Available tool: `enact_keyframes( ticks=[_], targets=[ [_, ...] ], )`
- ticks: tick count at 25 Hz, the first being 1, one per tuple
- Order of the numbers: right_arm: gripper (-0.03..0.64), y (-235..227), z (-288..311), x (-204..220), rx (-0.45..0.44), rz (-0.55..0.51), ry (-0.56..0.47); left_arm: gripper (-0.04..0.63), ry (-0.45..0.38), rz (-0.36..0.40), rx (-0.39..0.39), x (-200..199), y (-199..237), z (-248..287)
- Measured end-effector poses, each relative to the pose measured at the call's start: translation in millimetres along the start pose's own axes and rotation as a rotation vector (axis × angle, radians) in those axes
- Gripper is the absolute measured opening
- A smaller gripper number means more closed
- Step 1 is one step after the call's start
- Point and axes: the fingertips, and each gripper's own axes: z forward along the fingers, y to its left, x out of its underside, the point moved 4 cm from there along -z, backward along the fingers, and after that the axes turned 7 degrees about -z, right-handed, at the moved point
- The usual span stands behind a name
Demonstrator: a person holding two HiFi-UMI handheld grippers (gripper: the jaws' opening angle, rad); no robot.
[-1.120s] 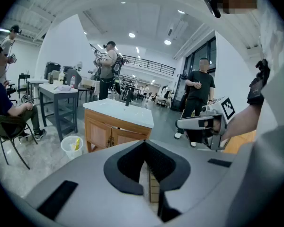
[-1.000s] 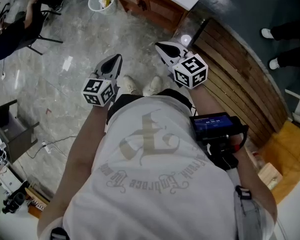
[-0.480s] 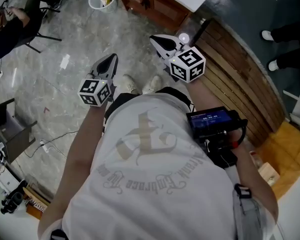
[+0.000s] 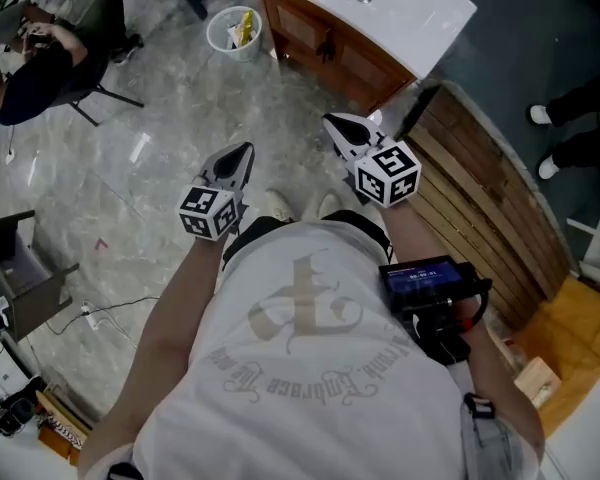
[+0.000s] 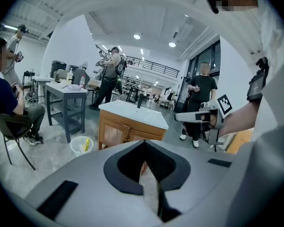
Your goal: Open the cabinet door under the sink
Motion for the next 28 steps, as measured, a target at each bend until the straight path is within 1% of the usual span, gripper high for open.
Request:
enact_keyframes(
  ticks=[10, 12, 16, 20, 23, 28],
  targets=[
    [0.014, 12, 39, -11, 0.106, 0.010, 0.016, 0.009, -0.022, 0.017, 0.046, -22, 57, -19],
    [0.014, 12, 44, -11, 0.128, 0.019, 0.023, 0.009, -0.025, 0.012, 0.048, -23, 66, -21],
    [0.014, 15, 52, -7, 0.167, 0.048, 0.052, 0.009, -0.004, -0.012, 0.045, -19, 82, -31],
    [0.014, -2, 65, -8, 0.192, 0.057, 0.052, 0.009, -0.012, 0.001, 0.062, -30, 97, -12],
    [0.014, -5, 68, 4, 0.206, 0.091, 0.068, 0.009, 0.030, -0.008, 0.076, -20, 97, -7],
    [0.014, -41, 89, -16, 0.225, 0.097, 0.054, 0.009, 0.021, 0.020, 0.112, -63, 105, 30]
  ],
)
